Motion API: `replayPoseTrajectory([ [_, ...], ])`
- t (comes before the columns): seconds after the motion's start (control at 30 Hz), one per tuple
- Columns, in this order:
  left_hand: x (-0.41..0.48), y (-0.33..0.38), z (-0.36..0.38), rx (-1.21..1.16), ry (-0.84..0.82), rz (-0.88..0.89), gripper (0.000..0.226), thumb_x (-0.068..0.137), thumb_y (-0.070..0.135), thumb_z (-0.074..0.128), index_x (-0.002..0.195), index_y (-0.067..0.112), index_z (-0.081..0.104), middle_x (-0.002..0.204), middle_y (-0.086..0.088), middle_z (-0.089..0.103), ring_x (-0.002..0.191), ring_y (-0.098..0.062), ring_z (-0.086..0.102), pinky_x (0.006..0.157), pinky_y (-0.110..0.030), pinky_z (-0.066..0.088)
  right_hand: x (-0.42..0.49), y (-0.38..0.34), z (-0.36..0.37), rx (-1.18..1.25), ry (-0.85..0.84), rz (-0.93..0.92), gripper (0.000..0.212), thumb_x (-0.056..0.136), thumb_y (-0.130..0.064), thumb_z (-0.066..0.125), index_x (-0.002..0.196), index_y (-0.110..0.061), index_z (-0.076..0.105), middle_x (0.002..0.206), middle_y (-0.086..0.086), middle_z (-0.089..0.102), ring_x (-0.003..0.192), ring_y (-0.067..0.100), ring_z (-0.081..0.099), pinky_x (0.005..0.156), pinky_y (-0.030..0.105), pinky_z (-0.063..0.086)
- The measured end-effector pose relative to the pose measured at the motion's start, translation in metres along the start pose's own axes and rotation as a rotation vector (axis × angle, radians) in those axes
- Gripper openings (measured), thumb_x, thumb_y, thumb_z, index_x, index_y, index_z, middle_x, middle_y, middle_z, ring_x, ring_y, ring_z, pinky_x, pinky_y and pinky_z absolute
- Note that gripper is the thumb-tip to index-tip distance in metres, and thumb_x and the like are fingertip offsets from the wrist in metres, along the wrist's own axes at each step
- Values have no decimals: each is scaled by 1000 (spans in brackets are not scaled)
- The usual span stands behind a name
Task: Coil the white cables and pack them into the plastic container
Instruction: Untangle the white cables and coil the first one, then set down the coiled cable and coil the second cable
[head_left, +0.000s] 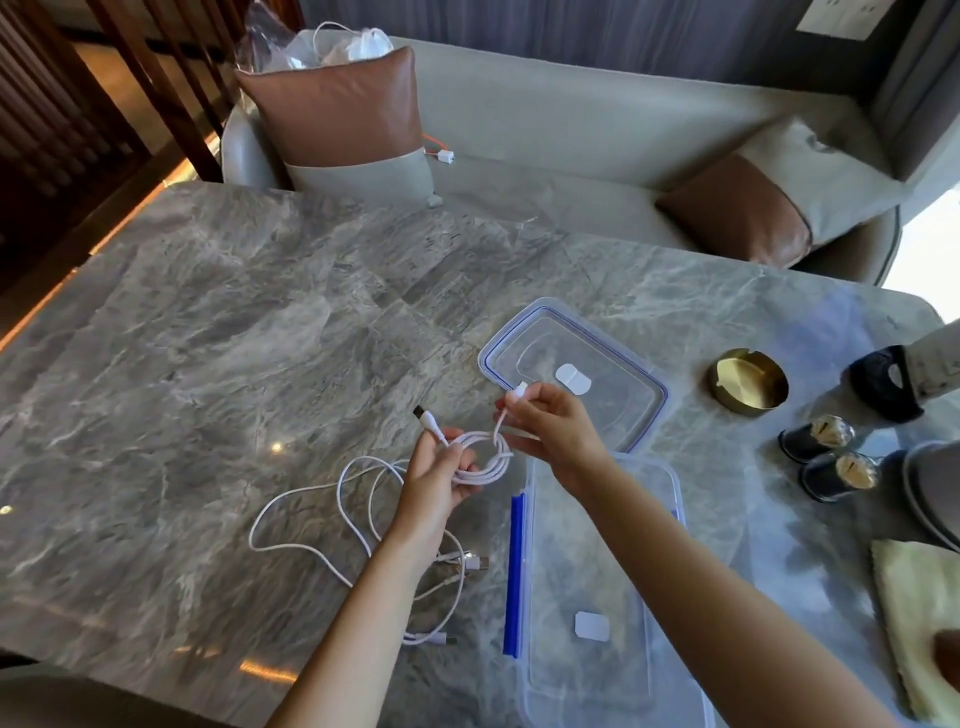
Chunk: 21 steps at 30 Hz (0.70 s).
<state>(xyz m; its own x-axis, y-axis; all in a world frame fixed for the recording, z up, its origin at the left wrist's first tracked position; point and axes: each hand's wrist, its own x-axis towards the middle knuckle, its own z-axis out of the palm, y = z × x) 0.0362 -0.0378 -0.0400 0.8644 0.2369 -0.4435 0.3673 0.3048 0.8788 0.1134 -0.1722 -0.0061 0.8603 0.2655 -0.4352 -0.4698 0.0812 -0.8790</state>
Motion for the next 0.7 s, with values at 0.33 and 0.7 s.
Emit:
replayPoseTrajectory([
  [0.33, 48, -1, -16, 251, 38, 36, 17, 91, 2, 48, 96, 18, 49, 82, -4, 61, 75, -15, 59, 66, -24, 47, 40, 1, 20, -192, -10, 125, 8, 92, -16, 57, 90, -9, 55, 79, 4, 61, 68, 13, 62, 59, 23, 55],
  [0.7, 131, -19, -28, 762, 115, 53, 7, 79, 7, 65, 81, 2, 70, 85, -25, 71, 81, -38, 67, 74, -45, 52, 93, 28, 34, -230, 95, 237, 24, 90, -9, 60, 69, -14, 47, 66, 6, 50, 54, 15, 50, 53, 29, 45],
])
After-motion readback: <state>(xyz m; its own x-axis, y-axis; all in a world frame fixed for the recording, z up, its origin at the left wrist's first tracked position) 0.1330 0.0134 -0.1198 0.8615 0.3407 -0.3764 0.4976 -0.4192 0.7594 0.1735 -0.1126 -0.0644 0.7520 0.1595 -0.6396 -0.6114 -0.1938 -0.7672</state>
